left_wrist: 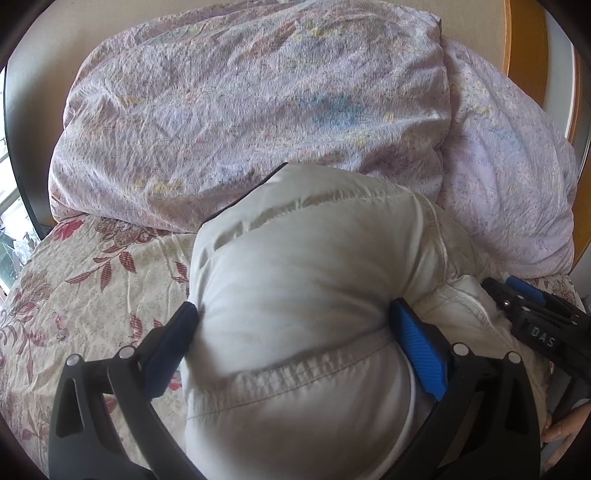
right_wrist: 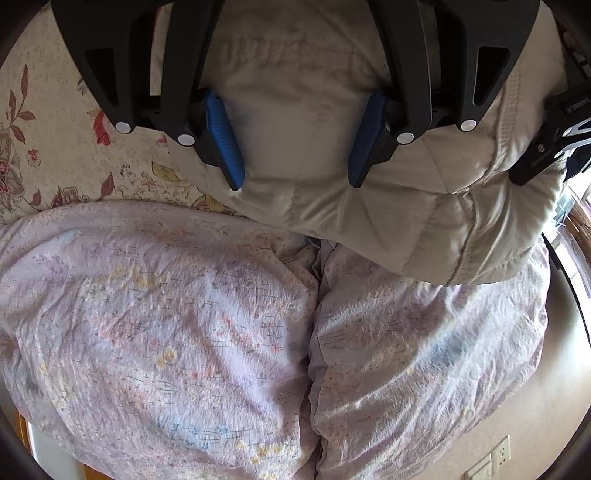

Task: Fold large clothes
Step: 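Press both grippers down on the jacket bundle to compact it, then open both grippers and pull them back from the jacket bundle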

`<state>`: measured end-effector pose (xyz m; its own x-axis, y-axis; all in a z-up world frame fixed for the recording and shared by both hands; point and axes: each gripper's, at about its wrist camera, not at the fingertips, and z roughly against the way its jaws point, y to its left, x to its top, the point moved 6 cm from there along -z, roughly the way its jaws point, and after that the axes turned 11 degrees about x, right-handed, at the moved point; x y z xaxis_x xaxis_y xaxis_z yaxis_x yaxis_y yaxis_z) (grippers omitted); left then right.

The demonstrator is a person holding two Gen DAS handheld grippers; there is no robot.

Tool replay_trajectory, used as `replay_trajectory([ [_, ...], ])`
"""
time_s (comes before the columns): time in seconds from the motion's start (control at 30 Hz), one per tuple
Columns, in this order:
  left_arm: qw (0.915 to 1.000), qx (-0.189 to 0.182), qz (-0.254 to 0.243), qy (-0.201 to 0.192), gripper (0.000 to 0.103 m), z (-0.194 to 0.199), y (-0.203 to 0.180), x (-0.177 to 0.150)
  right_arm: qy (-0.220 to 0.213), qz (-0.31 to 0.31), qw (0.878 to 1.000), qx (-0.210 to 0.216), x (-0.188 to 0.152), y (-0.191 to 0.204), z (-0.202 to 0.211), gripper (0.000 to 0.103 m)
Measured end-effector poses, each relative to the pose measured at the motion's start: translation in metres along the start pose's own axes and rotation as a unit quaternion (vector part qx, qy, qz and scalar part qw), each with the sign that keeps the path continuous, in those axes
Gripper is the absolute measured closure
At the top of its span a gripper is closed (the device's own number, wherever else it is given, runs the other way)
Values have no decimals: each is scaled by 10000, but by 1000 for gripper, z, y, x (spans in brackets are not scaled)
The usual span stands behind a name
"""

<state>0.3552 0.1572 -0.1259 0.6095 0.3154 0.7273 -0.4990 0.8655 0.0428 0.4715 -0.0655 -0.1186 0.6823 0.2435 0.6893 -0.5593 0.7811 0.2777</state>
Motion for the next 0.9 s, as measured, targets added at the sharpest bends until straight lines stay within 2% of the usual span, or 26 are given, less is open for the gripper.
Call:
replay_trajectory([
  [0.07, 9999, -103, 126, -5, 2, 11, 6, -4, -51, -54, 9996, 285, -8, 6, 25, 34],
  [0.1, 9997, -152, 160, -55, 2, 13, 8, -5, -87, 3, 9996, 274, -12, 6, 32, 33],
  [0.17, 9996, -214, 195, -35, 2, 9, 7, -6, 63, 149, 9998, 89, -23, 7, 26, 31],
  [0.27, 9999, -61, 92, -29, 2, 12, 5, -4, 113, -63, 9999, 5, -28, 4, 18, 27],
  [0.4, 9999, -145, 12, -89, 2, 35, 9, -11, 110, -98, 9998, -152, -29, 3, 32, 24],
  [0.53, 9998, -188, -5, -47, 2, 63, 14, -20, -31, -259, 9994, -242, -36, 3, 62, 8],
  [0.63, 9996, -79, -103, -249, 2, 85, 15, -26, -121, -347, 9990, -265, -45, 4, 83, 4],
  [0.87, 9991, 38, -197, -370, 2, 121, 19, -42, -250, -204, 9951, -939, -62, 12, 123, 1],
  [0.9, 9991, 57, -202, -365, 2, 125, 20, -45, -284, -156, 9951, -938, -65, 16, 130, 1],
])
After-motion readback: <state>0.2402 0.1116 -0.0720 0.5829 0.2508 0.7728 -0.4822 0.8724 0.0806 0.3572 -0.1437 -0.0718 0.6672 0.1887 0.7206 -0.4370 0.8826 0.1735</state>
